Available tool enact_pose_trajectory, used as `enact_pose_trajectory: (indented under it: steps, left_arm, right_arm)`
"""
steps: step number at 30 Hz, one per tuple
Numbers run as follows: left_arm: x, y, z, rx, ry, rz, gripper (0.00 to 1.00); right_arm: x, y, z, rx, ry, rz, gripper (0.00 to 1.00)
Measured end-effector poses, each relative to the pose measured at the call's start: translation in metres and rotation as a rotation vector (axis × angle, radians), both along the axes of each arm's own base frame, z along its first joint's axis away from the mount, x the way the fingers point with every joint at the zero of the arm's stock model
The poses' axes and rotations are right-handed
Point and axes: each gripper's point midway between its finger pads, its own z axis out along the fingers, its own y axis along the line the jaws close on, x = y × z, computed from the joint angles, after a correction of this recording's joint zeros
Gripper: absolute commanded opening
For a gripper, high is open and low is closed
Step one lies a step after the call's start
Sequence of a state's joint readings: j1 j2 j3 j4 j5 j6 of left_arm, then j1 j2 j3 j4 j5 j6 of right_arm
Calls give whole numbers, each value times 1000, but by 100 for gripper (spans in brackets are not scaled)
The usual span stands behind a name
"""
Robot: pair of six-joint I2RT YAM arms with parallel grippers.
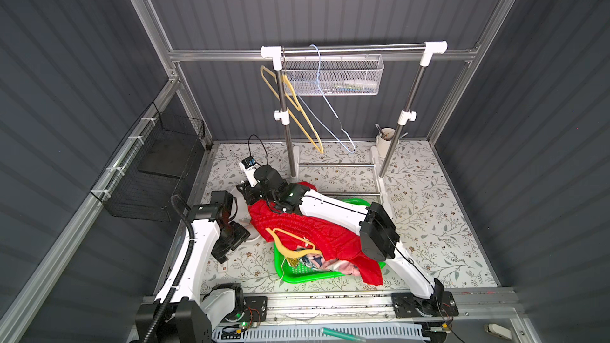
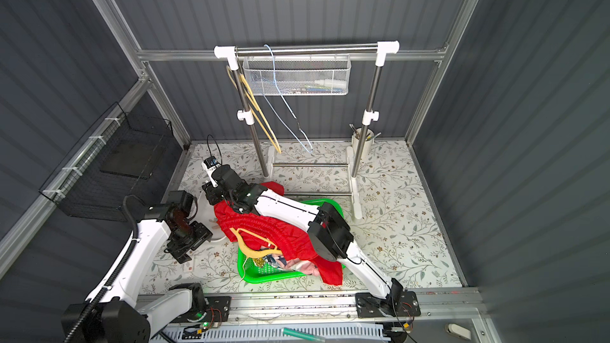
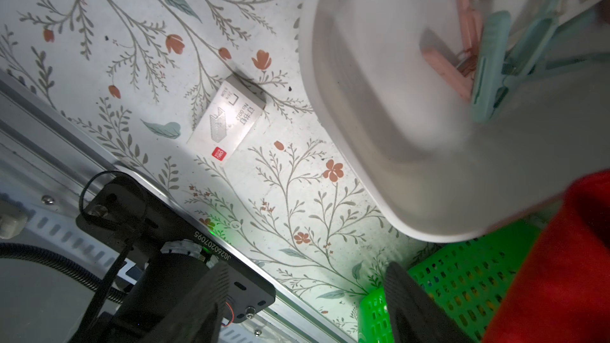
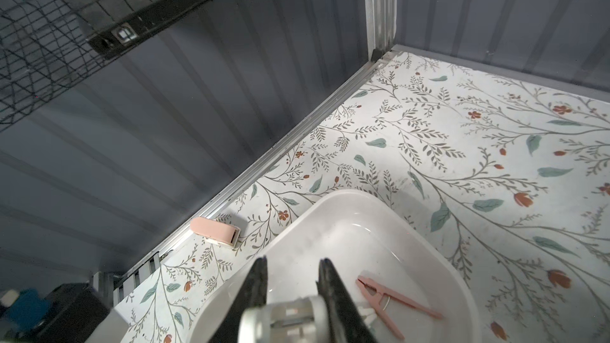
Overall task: Remove the clothespins securing shorts to the hanger
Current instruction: Place the clothespin in the storage box.
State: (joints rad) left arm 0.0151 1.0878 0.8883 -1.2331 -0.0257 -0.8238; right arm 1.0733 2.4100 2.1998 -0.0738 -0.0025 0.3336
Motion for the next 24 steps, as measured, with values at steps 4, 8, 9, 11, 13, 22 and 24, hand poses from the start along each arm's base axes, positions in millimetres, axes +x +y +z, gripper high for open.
enact_pose_trajectory:
  steps: [4, 8, 9, 11, 13, 22, 24]
  left_arm:
    - [-1, -3, 2, -19, -8, -1, 76]
    - [-2, -5, 3, -30, -11, -2, 76]
    - [-3, -5, 4, -30, -11, -2, 76]
    - [-3, -5, 7, -31, -13, -2, 76]
    - [-2, -5, 12, -30, -20, -3, 76]
    - [-1, -7, 22, -40, -39, -21, 77]
    - [-1, -9, 23, -50, -43, -32, 77]
  right_arm:
    - [-1, 0, -10, -23, 16, 12, 46]
    - [0, -1, -7, -22, 10, 16, 54]
    - [-1, -2, -6, -22, 6, 16, 55]
    - [-2, -5, 4, -18, -9, 20, 58]
    - [-3, -8, 18, -3, -25, 23, 59]
    - [-29, -58, 105, 106, -138, 23, 61]
    - [-38, -75, 112, 111, -164, 17, 61]
